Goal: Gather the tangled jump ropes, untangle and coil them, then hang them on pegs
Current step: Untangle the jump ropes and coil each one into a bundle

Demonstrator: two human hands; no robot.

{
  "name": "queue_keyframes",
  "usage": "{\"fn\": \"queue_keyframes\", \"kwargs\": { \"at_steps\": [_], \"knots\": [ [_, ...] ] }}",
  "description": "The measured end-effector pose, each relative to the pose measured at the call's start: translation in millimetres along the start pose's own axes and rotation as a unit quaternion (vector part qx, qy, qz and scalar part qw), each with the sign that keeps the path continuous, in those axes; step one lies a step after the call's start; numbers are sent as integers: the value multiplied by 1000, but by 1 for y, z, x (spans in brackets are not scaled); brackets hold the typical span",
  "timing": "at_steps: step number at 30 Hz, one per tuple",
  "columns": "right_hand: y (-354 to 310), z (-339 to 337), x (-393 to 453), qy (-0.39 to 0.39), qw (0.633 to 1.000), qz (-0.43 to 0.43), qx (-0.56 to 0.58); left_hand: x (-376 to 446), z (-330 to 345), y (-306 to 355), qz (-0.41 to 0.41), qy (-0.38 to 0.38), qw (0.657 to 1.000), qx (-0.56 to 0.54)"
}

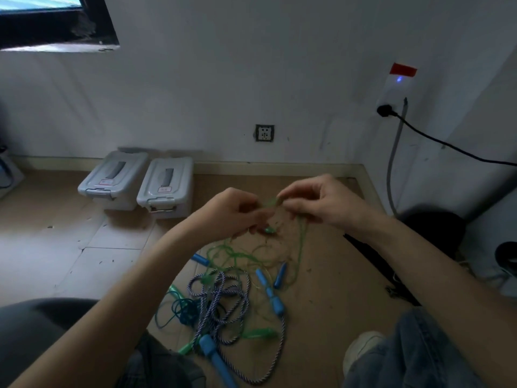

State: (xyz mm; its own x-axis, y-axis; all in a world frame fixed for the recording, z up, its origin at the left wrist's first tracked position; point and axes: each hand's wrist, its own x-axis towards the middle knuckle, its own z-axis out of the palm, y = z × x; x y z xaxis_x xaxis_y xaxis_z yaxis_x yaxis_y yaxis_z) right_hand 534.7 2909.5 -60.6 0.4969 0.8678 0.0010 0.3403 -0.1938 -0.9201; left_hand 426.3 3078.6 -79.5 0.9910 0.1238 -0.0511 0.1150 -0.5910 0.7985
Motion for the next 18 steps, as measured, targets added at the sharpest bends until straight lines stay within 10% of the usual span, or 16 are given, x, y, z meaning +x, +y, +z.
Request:
{"fn": "queue_keyframes", "kwargs": {
  "at_steps": [4,12,18],
  "knots": [
    [2,-7,3,178,984,-8,19,0,0,-26,-20,3,991,130],
    [16,-7,0,254,889,-64,-377,-1,-11,-31,-39,162,983,-75],
    [12,-5,4,184,982,32,-19,-3,-14,-29,-51,125,983,-128]
  ]
}}
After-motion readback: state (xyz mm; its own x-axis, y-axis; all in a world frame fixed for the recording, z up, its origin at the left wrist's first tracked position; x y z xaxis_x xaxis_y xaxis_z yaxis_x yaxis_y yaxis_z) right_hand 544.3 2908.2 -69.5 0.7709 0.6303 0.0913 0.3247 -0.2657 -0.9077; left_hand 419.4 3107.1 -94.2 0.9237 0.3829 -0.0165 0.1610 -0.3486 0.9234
